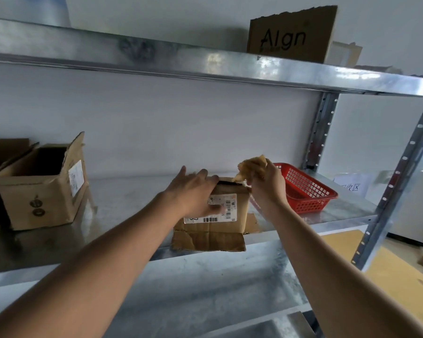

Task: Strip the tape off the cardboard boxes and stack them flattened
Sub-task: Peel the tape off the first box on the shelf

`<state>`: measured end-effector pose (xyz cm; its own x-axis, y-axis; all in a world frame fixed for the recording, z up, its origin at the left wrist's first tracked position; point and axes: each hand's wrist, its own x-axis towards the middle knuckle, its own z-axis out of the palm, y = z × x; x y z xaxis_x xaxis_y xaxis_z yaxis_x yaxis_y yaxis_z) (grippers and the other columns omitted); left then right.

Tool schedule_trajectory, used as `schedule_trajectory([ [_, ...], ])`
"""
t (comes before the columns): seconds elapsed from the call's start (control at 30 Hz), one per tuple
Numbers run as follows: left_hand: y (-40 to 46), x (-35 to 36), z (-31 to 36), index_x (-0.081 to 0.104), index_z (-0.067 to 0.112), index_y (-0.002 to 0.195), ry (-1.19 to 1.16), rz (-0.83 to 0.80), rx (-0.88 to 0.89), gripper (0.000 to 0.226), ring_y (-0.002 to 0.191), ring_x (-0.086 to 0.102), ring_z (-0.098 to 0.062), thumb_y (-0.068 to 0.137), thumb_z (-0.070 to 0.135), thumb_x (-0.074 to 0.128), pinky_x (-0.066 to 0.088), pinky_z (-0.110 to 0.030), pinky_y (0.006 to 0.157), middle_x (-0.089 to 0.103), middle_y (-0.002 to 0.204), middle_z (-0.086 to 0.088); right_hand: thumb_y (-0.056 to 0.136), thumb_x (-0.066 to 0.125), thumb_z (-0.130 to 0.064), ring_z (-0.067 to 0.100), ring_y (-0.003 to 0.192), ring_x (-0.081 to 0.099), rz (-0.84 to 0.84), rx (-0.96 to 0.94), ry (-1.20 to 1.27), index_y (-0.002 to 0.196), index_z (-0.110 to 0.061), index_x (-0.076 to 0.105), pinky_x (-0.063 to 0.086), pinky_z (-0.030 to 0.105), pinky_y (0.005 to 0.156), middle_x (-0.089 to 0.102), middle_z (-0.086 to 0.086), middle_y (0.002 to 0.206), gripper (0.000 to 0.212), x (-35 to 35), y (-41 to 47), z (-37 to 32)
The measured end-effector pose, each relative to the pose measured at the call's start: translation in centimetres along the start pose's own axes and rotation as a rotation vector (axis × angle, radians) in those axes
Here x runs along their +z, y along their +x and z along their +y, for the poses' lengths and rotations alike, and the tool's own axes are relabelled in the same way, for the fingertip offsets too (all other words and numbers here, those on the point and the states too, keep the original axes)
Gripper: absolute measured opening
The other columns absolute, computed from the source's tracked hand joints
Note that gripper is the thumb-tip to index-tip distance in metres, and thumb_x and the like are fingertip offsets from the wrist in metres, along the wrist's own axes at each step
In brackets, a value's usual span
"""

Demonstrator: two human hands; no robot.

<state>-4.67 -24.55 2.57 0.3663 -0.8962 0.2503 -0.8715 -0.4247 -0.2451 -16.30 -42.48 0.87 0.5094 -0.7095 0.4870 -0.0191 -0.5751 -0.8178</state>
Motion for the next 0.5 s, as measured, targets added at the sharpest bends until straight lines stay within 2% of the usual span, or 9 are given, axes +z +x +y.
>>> schedule_trajectory([
  [0.03,0.3,0.3,0.7,0.042,0.021,0.143,0.072,0.038,0.005,0.079,0.112,0.063,-0.030,0.090,0.078,0.049,0.037,-0.054,0.111,0.057,0.131,-0.007,0.095,0.057,-0.006,0.015,0.095,0.074,-0.034,0.010,0.047,0.105,-0.030,0.071,0.062,0.052,0.078,0.077,-0.010,0.099,0.030,-0.1,-0.1,-0.1],
  [0.07,0.5,0.6,1.2,0.039,0.019,0.143,0.101,0.076,0.006,0.079,0.110,0.065,-0.031,0.090,0.077,0.050,0.039,-0.056,0.110,0.058,0.131,-0.009,0.095,0.054,-0.004,0.017,0.095,0.075,-0.067,0.022,0.093,0.105,-0.030,0.071,0.063,0.053,0.075,0.078,-0.008,0.099,0.033,-0.1,-0.2,-0.1],
  [0.13,0.7,1.5,1.2,0.032,0.020,0.147,0.052,0.132,0.009,0.082,0.107,0.066,-0.031,0.089,0.073,0.058,0.051,-0.053,0.098,0.059,0.134,-0.009,0.095,0.053,-0.001,0.018,0.093,0.076,-0.107,0.042,0.134,0.105,-0.028,0.072,0.064,0.052,0.073,0.079,-0.006,0.100,0.035,-0.1,-0.4,-0.1],
  [0.17,0.8,2.0,1.0,0.029,0.022,0.151,-0.005,0.135,0.021,0.086,0.114,0.064,-0.031,0.088,0.072,0.060,0.053,-0.051,0.097,0.056,0.141,-0.007,0.095,0.053,0.000,0.018,0.092,0.076,-0.119,0.058,0.160,0.104,-0.028,0.074,0.065,0.049,0.074,0.079,-0.005,0.099,0.036,0.1,-0.5,-0.1],
  [0.2,0.7,2.5,0.8,0.026,0.024,0.155,-0.076,0.120,0.039,0.089,0.128,0.057,-0.030,0.088,0.071,0.061,0.051,-0.051,0.102,0.049,0.152,-0.004,0.094,0.051,0.003,0.018,0.090,0.076,-0.132,0.081,0.214,0.101,-0.028,0.075,0.065,0.045,0.073,0.079,-0.005,0.098,0.040,0.3,-0.6,-0.2],
  [0.27,0.6,3.4,0.4,0.027,0.029,0.159,-0.199,0.103,0.068,0.087,0.148,0.039,-0.024,0.089,0.070,0.061,0.036,-0.050,0.116,0.036,0.164,0.004,0.092,0.047,0.010,0.016,0.084,0.076,-0.153,0.113,0.309,0.094,-0.027,0.077,0.065,0.039,0.071,0.079,-0.006,0.094,0.048,0.9,-0.9,-0.6],
  [0.43,0.6,4.2,-1.5,0.030,0.032,0.160,-0.241,0.094,0.042,0.082,0.154,0.029,-0.017,0.092,0.063,0.063,0.016,-0.047,0.126,0.032,0.166,0.010,0.096,0.043,0.015,0.010,0.068,0.070,-0.081,0.193,0.518,0.084,-0.017,0.078,0.065,0.038,0.069,0.077,0.009,0.086,0.049,1.8,-1.7,-0.8],
  [0.5,0.6,4.3,-2.4,0.028,0.032,0.161,-0.249,0.064,0.020,0.084,0.155,0.026,-0.017,0.092,0.063,0.064,0.014,-0.048,0.128,0.029,0.168,0.011,0.097,0.042,0.016,0.011,0.071,0.072,-0.040,0.222,0.568,0.087,-0.013,0.076,0.064,0.037,0.069,0.078,0.003,0.085,0.045,2.0,-1.7,-0.7],
])
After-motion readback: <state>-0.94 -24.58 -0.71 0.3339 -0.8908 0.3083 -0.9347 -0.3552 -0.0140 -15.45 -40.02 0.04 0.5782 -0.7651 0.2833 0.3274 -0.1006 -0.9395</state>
